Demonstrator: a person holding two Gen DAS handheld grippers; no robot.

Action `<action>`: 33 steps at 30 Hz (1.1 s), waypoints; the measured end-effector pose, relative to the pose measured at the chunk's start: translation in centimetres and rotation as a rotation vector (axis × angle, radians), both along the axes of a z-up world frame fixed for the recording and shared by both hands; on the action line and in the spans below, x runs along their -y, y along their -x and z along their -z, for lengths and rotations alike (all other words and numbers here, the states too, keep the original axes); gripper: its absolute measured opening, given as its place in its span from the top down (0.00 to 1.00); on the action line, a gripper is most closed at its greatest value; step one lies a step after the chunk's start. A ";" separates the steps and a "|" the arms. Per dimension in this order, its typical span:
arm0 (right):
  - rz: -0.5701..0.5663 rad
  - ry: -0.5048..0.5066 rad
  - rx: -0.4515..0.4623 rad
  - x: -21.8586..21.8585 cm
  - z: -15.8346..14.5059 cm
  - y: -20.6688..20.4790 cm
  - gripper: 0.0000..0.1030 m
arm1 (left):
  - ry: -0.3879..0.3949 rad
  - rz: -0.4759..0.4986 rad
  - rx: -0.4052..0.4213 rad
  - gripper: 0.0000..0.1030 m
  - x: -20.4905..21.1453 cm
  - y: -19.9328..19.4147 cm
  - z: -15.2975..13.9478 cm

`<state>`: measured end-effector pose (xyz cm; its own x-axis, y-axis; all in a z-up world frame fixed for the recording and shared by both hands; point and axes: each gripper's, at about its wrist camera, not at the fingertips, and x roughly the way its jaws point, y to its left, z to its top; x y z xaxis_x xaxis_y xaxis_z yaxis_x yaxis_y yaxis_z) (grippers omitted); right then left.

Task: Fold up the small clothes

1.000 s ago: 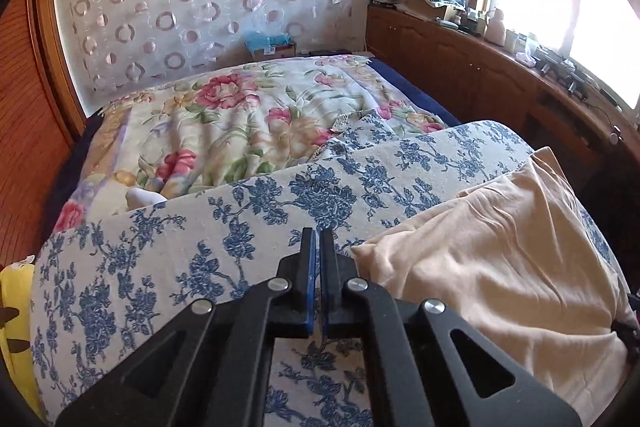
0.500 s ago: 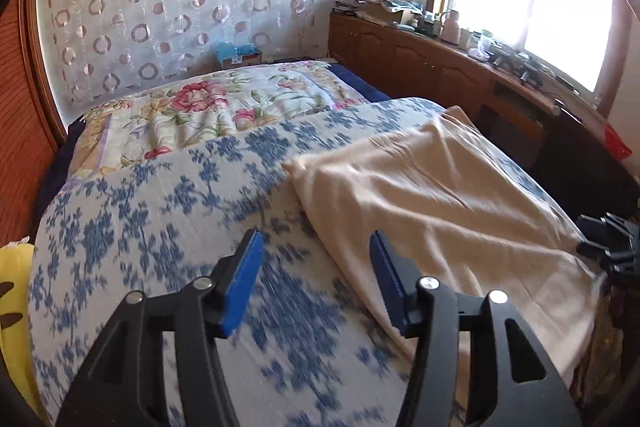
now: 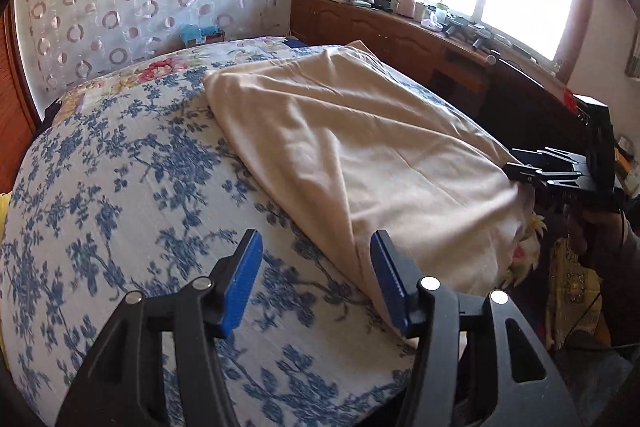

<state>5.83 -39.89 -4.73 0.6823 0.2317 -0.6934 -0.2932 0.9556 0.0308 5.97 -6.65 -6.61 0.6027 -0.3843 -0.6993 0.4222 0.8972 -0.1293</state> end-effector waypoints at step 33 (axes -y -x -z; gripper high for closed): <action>-0.058 0.044 -0.046 -1.0 0.4 1.3 0.49 | 0.064 0.119 -0.118 0.69 3.5 2.8 2.8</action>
